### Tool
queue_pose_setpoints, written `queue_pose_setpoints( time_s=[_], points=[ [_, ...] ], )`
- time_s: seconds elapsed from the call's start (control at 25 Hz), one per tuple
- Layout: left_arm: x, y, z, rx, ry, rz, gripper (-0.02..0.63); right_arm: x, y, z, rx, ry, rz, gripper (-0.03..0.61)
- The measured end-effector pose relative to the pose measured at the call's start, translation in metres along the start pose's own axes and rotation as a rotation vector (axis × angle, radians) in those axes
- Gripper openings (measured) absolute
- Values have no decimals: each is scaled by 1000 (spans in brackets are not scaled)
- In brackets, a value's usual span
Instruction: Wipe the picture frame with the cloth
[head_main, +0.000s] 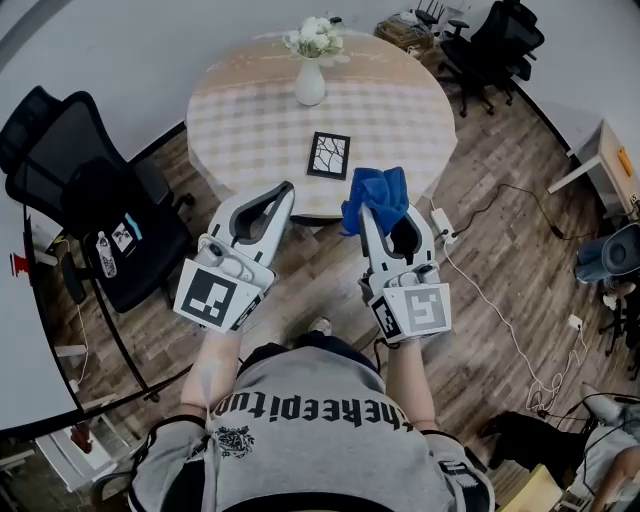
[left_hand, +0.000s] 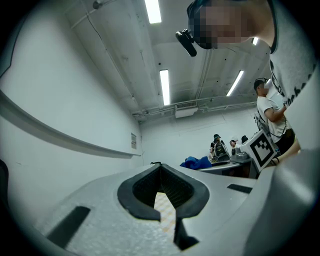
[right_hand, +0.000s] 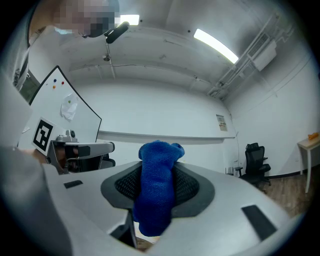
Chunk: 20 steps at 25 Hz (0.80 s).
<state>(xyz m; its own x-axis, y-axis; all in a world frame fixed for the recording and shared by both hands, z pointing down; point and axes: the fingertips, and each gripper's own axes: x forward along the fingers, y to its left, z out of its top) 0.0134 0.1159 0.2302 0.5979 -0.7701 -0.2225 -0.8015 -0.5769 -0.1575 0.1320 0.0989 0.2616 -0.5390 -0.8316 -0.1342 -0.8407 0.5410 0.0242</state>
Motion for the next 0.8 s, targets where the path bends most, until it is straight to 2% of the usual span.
queue_pose_setpoints(
  time_s=[0.4, 0.8],
  points=[
    [29, -5, -1, 7, -14, 12, 17, 8, -25, -1, 4, -7, 30, 146],
    [56, 21, -16, -7, 0, -14, 17, 43, -40, -8, 14, 7, 6, 146]
  ],
)
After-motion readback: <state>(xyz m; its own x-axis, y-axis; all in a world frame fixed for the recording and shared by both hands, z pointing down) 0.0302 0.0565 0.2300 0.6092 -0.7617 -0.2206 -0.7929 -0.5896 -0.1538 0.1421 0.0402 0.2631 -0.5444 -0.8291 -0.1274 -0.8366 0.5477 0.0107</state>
